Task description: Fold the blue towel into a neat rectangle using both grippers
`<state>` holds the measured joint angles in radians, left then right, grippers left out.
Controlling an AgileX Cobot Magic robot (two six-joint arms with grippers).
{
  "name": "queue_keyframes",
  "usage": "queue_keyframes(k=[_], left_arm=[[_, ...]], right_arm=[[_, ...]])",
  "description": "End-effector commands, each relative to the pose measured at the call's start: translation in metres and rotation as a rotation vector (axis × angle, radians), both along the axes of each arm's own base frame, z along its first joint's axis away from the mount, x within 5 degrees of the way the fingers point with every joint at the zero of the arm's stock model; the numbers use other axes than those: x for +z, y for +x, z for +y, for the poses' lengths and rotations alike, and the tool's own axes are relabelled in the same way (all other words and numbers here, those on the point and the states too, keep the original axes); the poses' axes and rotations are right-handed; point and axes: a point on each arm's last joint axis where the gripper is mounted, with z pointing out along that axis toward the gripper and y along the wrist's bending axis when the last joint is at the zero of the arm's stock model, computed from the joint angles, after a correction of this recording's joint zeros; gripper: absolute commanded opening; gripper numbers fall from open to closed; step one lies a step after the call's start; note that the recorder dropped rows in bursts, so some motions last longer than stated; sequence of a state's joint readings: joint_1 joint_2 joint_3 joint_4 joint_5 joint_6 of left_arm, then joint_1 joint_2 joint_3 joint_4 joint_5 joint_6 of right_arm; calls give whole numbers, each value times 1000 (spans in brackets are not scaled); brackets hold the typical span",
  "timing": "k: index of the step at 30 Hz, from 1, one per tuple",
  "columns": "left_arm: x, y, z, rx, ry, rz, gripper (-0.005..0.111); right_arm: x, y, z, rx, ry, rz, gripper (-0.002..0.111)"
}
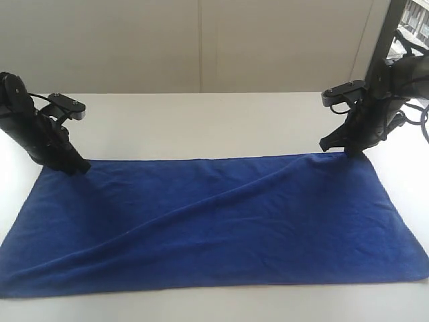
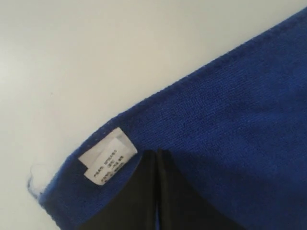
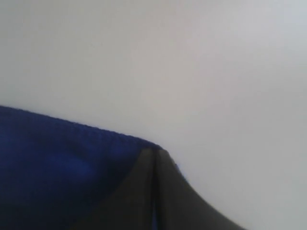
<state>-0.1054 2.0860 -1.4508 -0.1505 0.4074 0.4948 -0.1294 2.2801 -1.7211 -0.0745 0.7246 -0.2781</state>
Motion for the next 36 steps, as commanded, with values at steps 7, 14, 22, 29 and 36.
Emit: queue_keyframes(k=[7,14,22,29,36], left_arm=[[-28,2,3,-10,24,59,0],[-28,3,7,-37,81,46,0],[-28,3,7,-32,87,40,0],[-27,4,7,-31,87,31,0],[-9,5,6,-17,74,-24,0]], right_arm=[[-7,-1,-17,0,-45,13,0],[-20,-3,-28,-13,-55,37,0],[-26,-3,-39,-32,-117,34,0],[-25,-2,-40,-34,-120,22,0],[-2,2,-39,-28,-128,-65,0]])
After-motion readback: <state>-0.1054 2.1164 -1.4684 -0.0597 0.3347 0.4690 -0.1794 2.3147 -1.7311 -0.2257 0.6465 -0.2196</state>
